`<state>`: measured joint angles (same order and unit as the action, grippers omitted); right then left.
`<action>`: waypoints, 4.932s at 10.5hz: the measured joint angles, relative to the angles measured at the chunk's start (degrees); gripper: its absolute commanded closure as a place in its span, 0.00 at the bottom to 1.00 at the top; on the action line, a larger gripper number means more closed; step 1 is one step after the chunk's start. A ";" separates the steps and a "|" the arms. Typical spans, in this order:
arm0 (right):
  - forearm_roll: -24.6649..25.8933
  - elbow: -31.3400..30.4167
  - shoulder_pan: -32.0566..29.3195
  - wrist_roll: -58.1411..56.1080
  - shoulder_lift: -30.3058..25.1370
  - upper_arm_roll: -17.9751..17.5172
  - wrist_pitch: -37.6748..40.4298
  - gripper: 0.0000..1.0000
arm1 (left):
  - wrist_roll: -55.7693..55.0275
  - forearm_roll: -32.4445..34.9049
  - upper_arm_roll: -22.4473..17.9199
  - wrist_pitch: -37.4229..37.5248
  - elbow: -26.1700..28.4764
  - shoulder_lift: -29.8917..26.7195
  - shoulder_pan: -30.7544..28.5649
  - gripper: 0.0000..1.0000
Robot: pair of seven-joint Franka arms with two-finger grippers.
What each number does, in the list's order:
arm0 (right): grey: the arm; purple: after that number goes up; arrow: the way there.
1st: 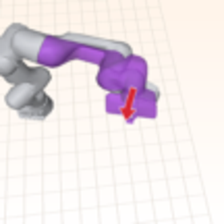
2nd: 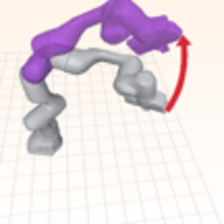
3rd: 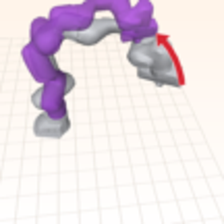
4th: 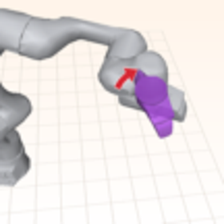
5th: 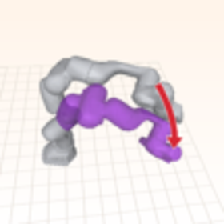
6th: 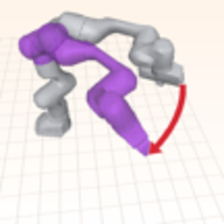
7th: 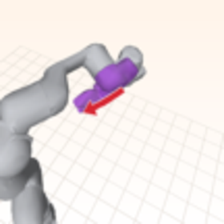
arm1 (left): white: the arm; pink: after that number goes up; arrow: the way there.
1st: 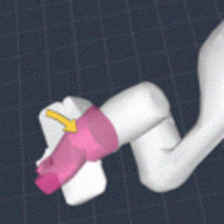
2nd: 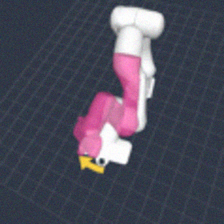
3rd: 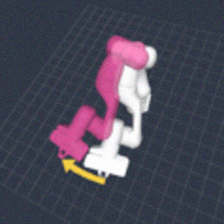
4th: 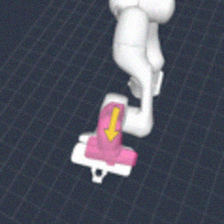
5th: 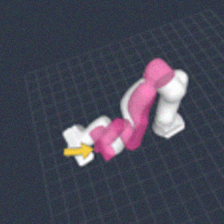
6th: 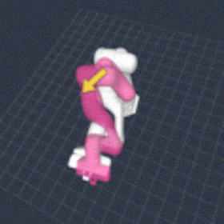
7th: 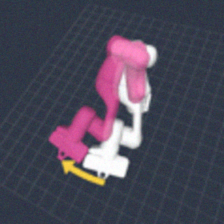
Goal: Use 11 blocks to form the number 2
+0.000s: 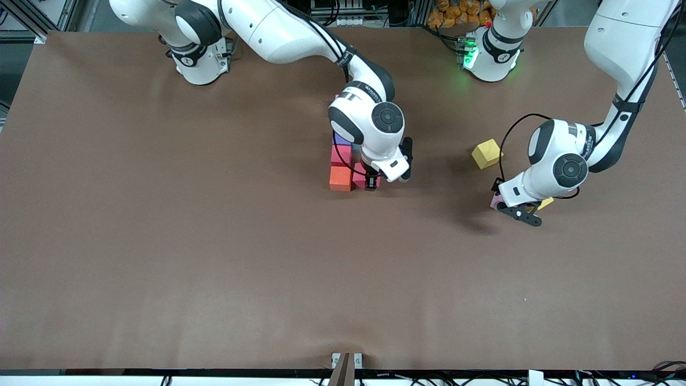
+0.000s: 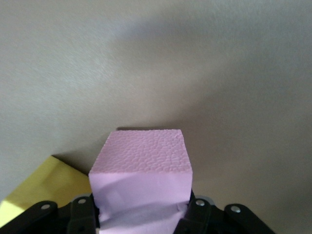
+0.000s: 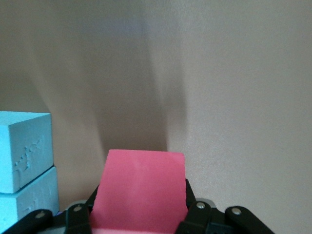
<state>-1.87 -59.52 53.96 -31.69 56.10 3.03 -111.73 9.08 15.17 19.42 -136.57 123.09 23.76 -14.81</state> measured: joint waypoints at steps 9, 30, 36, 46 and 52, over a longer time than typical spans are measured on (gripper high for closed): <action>2.72 0.09 1.56 0.22 1.22 2.47 2.14 1.00 | -15.48 -6.03 0.08 8.62 -7.85 -7.34 -1.72 0.68; 4.49 2.16 1.67 1.06 -0.60 2.68 3.62 0.00 | -17.11 -6.03 -0.13 8.69 -9.69 -4.42 -4.77 0.69; 3.62 2.44 -9.32 1.83 -6.76 3.60 7.01 0.00 | -17.64 -6.73 -0.09 12.24 -12.43 -4.44 -4.78 0.69; -3.03 0.55 -38.34 5.32 -21.12 3.55 10.16 0.00 | -41.48 -9.05 1.99 14.82 -15.16 -4.08 -0.85 0.70; -3.39 -22.48 -45.88 10.90 -43.33 1.09 13.37 0.00 | -71.49 -9.21 4.04 15.27 -15.16 -2.78 10.02 0.70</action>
<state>-5.26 -82.00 8.08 -20.79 12.77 4.12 -98.35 -62.41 5.96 23.46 -121.29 107.94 20.98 -4.79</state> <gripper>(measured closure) 0.000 0.419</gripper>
